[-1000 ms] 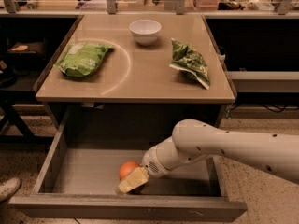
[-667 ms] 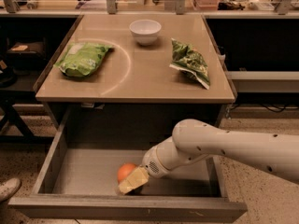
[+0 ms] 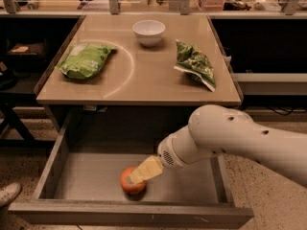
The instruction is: Place orange into top drawer
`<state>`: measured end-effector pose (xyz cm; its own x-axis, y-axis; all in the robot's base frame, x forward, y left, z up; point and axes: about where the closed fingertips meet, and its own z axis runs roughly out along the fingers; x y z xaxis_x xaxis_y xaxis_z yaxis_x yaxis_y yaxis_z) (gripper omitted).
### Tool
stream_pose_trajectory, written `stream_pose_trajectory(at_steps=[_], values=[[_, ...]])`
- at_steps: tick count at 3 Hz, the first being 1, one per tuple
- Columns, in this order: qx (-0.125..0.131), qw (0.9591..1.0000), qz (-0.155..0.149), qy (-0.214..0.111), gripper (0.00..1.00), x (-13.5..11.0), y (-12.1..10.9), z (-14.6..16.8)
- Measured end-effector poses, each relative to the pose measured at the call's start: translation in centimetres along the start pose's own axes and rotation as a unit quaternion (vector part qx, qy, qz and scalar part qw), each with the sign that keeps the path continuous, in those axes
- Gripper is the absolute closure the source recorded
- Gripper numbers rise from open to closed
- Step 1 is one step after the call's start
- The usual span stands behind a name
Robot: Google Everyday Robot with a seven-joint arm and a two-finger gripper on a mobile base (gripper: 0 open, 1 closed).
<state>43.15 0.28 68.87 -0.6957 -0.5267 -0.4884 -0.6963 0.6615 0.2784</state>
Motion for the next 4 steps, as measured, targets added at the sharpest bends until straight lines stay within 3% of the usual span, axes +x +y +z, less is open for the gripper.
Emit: stream_pose_trajectory(at_steps=[1,2,3,4], values=[[0.090,0.9959,-0.002,-0.003,0.00,-2.3,-0.2,-7.0],[0.115,0.9931,0.018,-0.010,0.00,-2.7,0.1,-8.7],[0.115,0.9931,0.018,-0.010,0.00,-2.7,0.1,-8.7],[0.157,0.9867,0.031,-0.027,0.00,-3.2,-2.6,-12.3]])
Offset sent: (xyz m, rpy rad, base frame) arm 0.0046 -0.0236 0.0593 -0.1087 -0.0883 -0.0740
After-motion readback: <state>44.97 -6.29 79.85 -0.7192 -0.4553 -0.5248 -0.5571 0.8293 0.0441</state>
